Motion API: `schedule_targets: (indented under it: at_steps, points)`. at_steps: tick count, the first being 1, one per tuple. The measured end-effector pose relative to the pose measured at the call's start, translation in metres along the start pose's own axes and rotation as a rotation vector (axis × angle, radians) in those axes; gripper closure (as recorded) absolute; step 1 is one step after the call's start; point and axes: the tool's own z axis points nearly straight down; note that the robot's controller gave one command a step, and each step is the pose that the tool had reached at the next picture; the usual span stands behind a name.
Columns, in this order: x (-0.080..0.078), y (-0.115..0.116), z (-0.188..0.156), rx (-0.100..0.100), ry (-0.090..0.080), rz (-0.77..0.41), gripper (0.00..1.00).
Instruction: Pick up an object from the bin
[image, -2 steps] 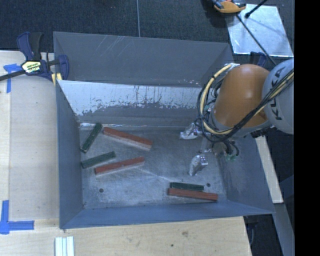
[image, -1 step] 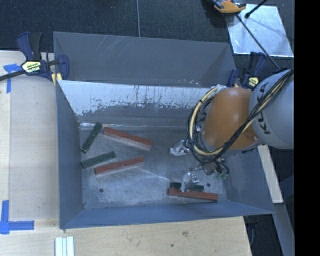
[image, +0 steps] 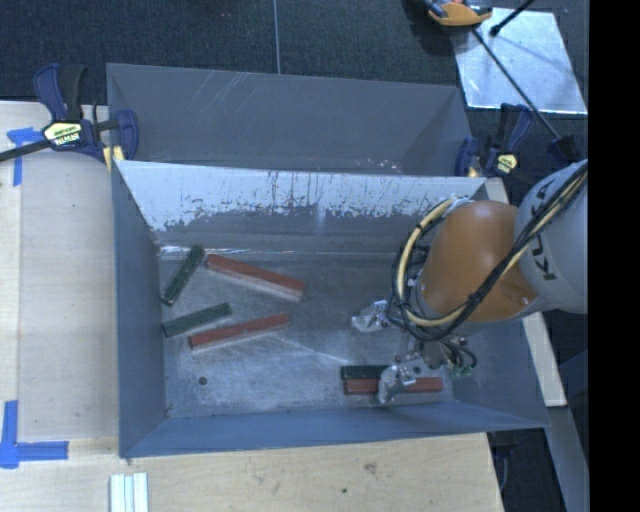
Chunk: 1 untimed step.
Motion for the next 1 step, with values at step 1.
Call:
schedule_targets:
  at_steps: [1]
  points:
    - [0.0154,-0.0002,0.0008,0.002,-0.007,0.150,1.00]
